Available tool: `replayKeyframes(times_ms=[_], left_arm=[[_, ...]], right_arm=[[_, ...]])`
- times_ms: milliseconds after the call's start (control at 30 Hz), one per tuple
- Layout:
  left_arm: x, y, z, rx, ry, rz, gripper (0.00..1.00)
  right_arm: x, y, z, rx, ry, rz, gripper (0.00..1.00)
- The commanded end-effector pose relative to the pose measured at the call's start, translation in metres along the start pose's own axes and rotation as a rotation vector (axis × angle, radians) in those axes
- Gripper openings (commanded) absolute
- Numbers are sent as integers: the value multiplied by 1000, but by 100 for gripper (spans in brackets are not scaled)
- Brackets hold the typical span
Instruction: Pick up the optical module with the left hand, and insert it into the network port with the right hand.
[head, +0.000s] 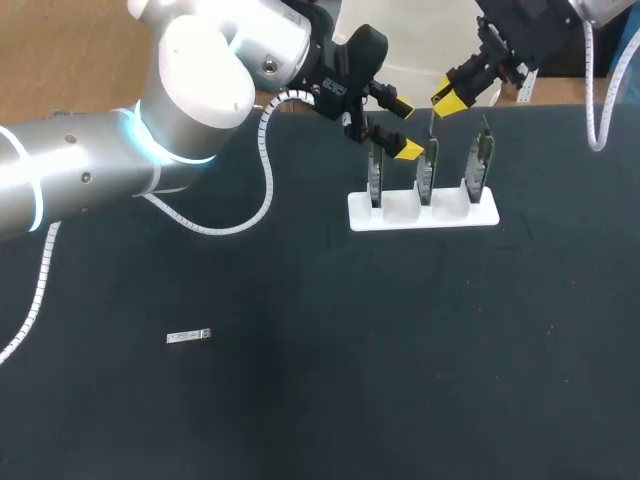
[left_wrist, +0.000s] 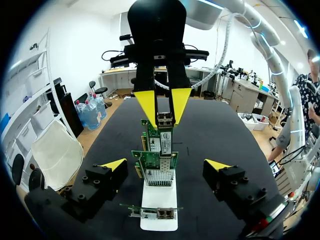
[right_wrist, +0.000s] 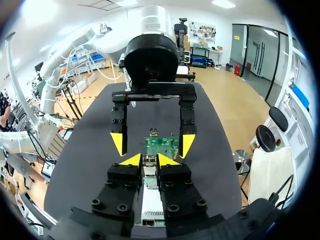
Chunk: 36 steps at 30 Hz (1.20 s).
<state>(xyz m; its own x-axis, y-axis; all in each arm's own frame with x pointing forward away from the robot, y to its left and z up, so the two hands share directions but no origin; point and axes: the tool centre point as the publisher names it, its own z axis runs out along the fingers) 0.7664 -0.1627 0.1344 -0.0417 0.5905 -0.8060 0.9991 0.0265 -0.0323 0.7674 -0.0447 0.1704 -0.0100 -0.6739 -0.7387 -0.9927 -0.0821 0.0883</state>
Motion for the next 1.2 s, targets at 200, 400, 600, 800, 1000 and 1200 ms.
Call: replayKeyframes(times_ms=[200, 400, 600, 800, 1000, 1200], left_arm=[[0, 1, 0, 1, 1, 1, 100], [0, 1, 0, 1, 1, 1, 100], [0, 1, 0, 1, 1, 1, 100], [0, 1, 0, 1, 1, 1, 100], [0, 1, 0, 1, 1, 1, 100], [0, 1, 0, 1, 1, 1, 100]], right_arm=[[0, 1, 2, 3, 2, -1, 0], [-3, 2, -2, 12, -1, -14, 0], [-6, 2, -4, 18, -3, -22, 0], [-4, 0, -3, 14, 2, -15, 0], [-2, -2, -1, 9, 3, -9, 0], [-1, -3, 0, 3, 6, -8, 0]])
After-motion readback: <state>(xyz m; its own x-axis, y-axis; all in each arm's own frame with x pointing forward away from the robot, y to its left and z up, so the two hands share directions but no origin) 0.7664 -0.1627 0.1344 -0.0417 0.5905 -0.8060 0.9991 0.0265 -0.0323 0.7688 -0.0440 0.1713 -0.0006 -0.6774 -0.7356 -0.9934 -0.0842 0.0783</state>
